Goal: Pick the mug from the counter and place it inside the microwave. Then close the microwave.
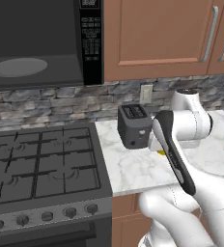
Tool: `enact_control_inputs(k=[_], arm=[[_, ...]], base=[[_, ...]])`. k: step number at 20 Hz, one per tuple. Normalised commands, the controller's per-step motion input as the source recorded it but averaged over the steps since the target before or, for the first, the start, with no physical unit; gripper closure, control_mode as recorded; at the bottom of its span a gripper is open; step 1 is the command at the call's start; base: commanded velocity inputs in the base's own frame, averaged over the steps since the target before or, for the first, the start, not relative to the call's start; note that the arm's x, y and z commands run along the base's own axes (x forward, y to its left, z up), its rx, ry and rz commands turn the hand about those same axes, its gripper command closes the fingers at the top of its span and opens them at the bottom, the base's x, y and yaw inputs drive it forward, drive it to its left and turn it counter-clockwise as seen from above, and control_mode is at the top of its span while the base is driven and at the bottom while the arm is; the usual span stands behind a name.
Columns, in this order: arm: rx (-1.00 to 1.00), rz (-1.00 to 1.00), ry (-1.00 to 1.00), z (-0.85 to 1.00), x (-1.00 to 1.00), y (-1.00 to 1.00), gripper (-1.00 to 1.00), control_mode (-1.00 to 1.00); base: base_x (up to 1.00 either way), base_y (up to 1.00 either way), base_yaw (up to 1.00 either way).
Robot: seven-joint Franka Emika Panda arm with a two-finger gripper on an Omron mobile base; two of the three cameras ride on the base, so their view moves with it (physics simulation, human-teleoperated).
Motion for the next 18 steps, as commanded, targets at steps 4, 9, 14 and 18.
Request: enact_control_inputs(k=[4,9,14,18], arm=[[0.0,0.0,-0.11,0.49,-0.35,-0.1,1.0,-1.0],[0.0,0.0,-0.03,0.35,-0.53,-0.02,1.0,-1.0],[0.0,0.0,-0.07,0.29,-0.69,0.0,1.0,-1.0],[0.0,0.0,-0.07,0.26,-0.17,0.0,1.0,-1.0]], base=[[0.0,0.0,0.0],[0.0,0.0,0.0],[0.0,0.0,0.0],[0.0,0.0,0.0]])
